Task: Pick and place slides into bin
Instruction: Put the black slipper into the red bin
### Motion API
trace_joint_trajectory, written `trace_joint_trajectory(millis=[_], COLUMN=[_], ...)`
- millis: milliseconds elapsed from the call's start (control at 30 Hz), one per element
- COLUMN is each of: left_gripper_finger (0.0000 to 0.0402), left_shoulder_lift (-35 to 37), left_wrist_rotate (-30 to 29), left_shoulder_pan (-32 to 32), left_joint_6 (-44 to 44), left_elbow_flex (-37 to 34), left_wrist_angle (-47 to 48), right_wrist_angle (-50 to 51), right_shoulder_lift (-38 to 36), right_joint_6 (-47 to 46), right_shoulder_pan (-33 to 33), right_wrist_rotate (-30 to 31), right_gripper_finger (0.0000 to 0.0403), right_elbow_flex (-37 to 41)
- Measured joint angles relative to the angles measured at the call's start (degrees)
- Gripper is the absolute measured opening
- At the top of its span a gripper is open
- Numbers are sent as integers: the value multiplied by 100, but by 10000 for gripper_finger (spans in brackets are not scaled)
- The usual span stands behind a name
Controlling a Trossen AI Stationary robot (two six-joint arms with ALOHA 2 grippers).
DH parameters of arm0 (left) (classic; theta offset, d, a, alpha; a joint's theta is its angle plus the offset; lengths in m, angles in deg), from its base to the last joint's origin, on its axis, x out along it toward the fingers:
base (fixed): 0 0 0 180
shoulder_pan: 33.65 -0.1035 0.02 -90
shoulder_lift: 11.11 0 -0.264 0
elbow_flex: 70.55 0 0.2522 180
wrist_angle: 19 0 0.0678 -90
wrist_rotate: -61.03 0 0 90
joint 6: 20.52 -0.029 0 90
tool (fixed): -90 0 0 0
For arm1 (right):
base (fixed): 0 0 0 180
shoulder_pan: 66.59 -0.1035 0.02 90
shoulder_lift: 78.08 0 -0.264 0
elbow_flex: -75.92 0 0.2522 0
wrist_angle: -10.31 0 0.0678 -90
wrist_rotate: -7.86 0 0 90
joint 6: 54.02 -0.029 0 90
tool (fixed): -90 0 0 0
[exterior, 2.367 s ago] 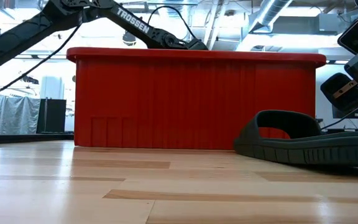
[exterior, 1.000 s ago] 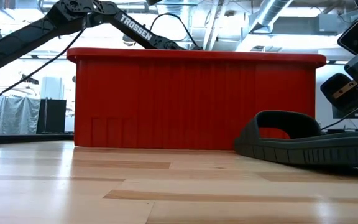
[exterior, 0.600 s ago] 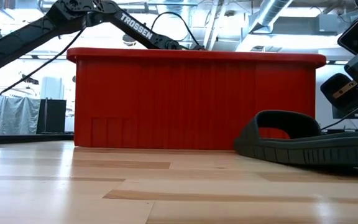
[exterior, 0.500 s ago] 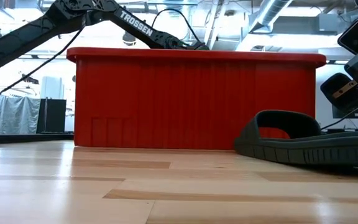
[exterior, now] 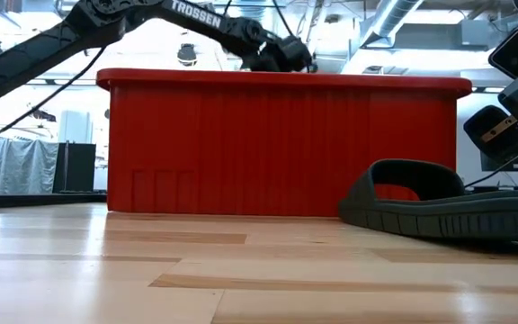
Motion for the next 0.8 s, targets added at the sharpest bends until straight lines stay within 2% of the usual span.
trace_joint_trajectory(millis=[133, 233, 367, 467, 667, 800], left_gripper_finger=[181, 181, 181, 181, 181, 181], left_shoulder_lift=[18, 473, 1051, 1433, 2200, 2603], left_wrist_rotate=[851, 1460, 2216, 2762, 3451, 3407], left_shoulder_pan=[-5, -81, -221, -312, -249, -32], left_joint_6=[405, 877, 1672, 1947, 2128, 2456], left_elbow_flex=[828, 542, 536, 535, 536, 507], left_wrist_angle=[1226, 1379, 1758, 1934, 1995, 1889], right_wrist_angle=[1, 1, 1, 1, 1, 1], right_shoulder_lift=[-2, 0, -2, 0, 0, -1], right_joint_6=[0, 0, 0, 0, 0, 0], right_shoulder_pan=[-2, -2, -2, -2, 0, -2], right_wrist_rotate=[0, 0, 0, 0, 0, 0], right_gripper_finger=[0, 0, 0, 0, 0, 0], right_elbow_flex=[0, 0, 0, 0, 0, 0])
